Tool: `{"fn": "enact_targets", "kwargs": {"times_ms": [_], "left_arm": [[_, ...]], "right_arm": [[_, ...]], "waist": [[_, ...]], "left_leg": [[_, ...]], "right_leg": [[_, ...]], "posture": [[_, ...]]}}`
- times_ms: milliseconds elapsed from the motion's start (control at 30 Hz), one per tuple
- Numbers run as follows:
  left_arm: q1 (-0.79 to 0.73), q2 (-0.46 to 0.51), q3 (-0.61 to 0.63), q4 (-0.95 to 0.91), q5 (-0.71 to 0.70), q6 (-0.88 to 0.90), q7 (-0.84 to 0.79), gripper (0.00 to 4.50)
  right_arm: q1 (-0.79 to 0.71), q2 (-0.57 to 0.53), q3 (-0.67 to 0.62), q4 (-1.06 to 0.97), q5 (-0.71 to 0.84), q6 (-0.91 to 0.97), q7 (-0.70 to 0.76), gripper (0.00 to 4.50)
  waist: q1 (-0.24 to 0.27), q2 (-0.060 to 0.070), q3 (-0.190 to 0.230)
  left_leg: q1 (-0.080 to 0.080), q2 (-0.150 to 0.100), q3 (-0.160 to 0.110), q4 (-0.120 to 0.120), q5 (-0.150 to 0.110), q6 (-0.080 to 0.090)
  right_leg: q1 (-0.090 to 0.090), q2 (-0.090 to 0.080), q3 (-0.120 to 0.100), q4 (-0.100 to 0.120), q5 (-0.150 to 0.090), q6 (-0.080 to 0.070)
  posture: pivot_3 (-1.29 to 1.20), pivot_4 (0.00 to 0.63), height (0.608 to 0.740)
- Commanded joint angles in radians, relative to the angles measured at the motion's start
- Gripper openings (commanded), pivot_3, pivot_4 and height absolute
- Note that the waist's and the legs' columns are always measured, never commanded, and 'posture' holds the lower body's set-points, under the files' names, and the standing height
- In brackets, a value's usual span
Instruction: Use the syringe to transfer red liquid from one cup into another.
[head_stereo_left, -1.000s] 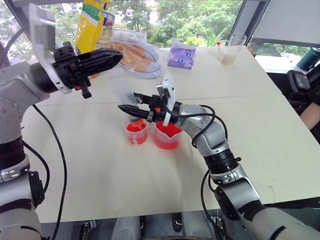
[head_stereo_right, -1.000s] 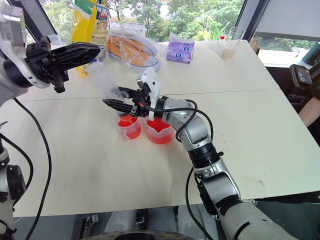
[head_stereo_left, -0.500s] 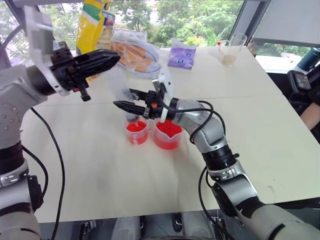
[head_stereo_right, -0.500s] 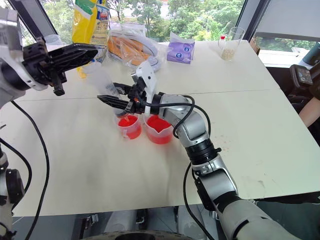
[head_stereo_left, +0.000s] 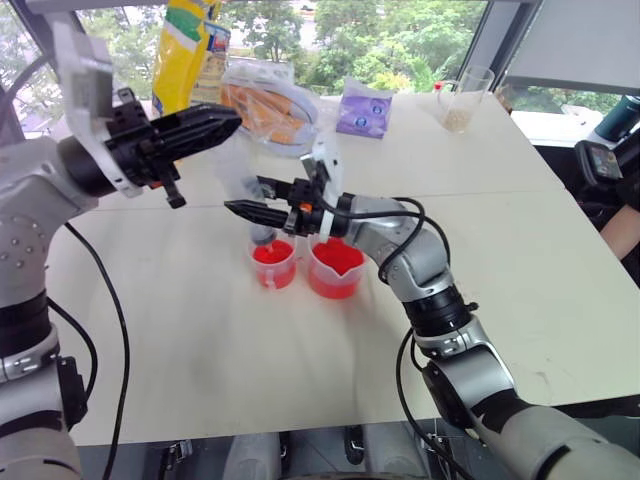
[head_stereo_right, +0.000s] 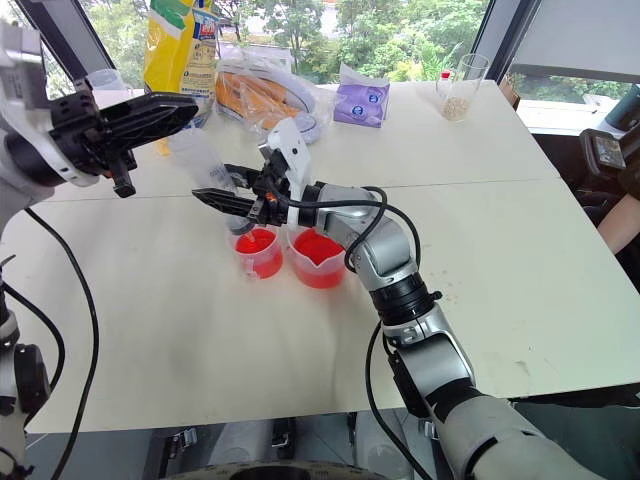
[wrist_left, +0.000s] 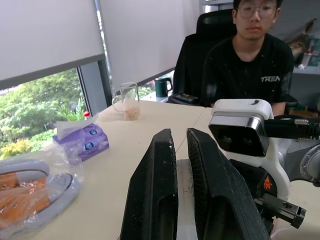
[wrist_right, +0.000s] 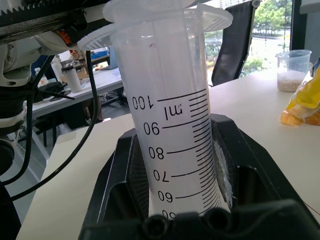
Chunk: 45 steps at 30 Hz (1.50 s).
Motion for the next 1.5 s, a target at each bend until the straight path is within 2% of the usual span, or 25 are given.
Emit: {"fn": "enact_targets", "kwargs": {"times_ms": [33, 67, 267, 300, 567, 733, 933, 1100, 1167, 1267, 1500], "left_arm": [[-0.004, -0.008, -0.049, 0.0, -0.032, 0.067, -0.001, 0.9], [-0.013, -0.008, -0.04, 0.006, -0.042, 0.076, 0.0, 1.14], [-0.026, 0.013, -0.008, 0.018, -0.036, 0.074, 0.004, 4.18], [-0.025, 0.019, -0.002, 0.019, -0.032, 0.069, 0.001, 4.48], [0.049, 0.093, 0.08, 0.017, -0.036, 0.054, -0.032, 4.48], [0.125, 0.104, 0.123, -0.012, -0.047, 0.05, -0.035, 4.48], [0.187, 0.075, 0.116, -0.065, -0.059, 0.044, -0.025, 4.48], [0.216, 0.037, 0.097, -0.103, -0.07, 0.041, -0.007, 4.48], [0.23, 0.024, 0.085, -0.115, -0.067, 0.037, -0.003, 4.48], [0.243, 0.016, 0.076, -0.128, -0.072, 0.037, -0.008, 4.48], [0.25, 0.005, 0.067, -0.142, -0.084, 0.047, 0.001, 4.48]], "right_arm": [[-0.059, 0.017, -0.104, -0.067, 0.059, -0.042, -0.033, 1.38], [-0.051, 0.016, -0.1, -0.063, 0.057, -0.042, -0.031, 1.38], [-0.01, 0.02, -0.081, -0.057, 0.05, -0.028, -0.021, 1.38], [-0.004, 0.02, -0.077, -0.058, 0.048, -0.028, -0.019, 1.38], [0.018, 0.009, -0.075, -0.076, 0.049, -0.007, -0.023, 1.38], [-0.049, -0.043, -0.152, -0.115, 0.096, 0.089, -0.06, 1.38], [-0.256, -0.167, -0.359, -0.091, 0.225, 0.403, -0.262, 1.38], [-0.385, -0.341, -0.428, 0.064, 0.183, 0.703, -0.412, 1.38], [-0.37, -0.439, -0.41, 0.112, 0.169, 0.849, -0.413, 1.38], [-0.287, -0.523, -0.348, 0.12, 0.144, 0.94, -0.4, 1.38], [-0.109, -0.574, -0.262, 0.088, 0.1, 0.989, -0.388, 1.38]], "waist": [[0.0, 0.0, 0.0], [0.002, 0.0, 0.0], [-0.002, 0.0, 0.0], [-0.003, 0.0, 0.0], [-0.003, 0.0, 0.0], [0.001, 0.0, 0.0], [0.003, 0.001, 0.001], [0.001, 0.0, 0.001], [0.005, 0.0, 0.0], [0.004, 0.0, 0.0], [-0.003, 0.001, 0.001]], "left_leg": [[0.0, 0.0, 0.0, 0.0, 0.0, 0.0], [0.0, 0.0, 0.0, 0.0, 0.0, 0.0], [0.0, 0.0, 0.0, 0.0, 0.0, 0.0], [0.0, 0.0, 0.0, -0.001, 0.0, 0.0], [0.0, 0.0, 0.0, -0.001, 0.0, 0.0], [-0.001, 0.001, 0.0, -0.001, 0.0, 0.0], [-0.001, 0.001, 0.0, -0.001, 0.0, 0.0], [-0.002, 0.001, 0.0, -0.002, 0.0, 0.0], [-0.002, 0.0, 0.0, -0.002, 0.0, 0.001], [-0.002, 0.0, 0.001, -0.002, -0.002, 0.003], [-0.003, 0.0, 0.002, -0.002, -0.002, 0.004]], "right_leg": [[0.0, 0.0, 0.0, 0.0, 0.0, 0.0], [0.0, 0.0, 0.0, 0.0, 0.0, 0.0], [0.0, 0.0, 0.0, 0.0, 0.0, 0.0], [0.0, 0.0, 0.0, 0.0, 0.0, 0.0], [-0.001, 0.0, 0.0, 0.0, 0.0, 0.0], [-0.001, -0.001, 0.0, 0.0, 0.0, 0.0], [-0.002, -0.002, 0.0, 0.0, 0.0, 0.0], [-0.002, -0.002, 0.0, -0.001, 0.0, -0.001], [-0.002, -0.002, 0.0, -0.001, -0.001, -0.003], [-0.002, -0.003, 0.0, -0.002, -0.002, -0.004], [-0.004, -0.001, 0.001, -0.001, 0.0, 0.0]], "posture": [[0.0, 0.15, 0.74], [0.0, 0.15, 0.74], [0.0, 0.15, 0.74], [0.0, 0.15, 0.74], [0.0, 0.15, 0.74], [0.0, 0.15, 0.74], [0.0, 0.15, 0.74], [0.0, 0.15, 0.74], [0.0, 0.15, 0.74], [0.0, 0.15, 0.74], [0.0, 0.15, 0.74]]}}
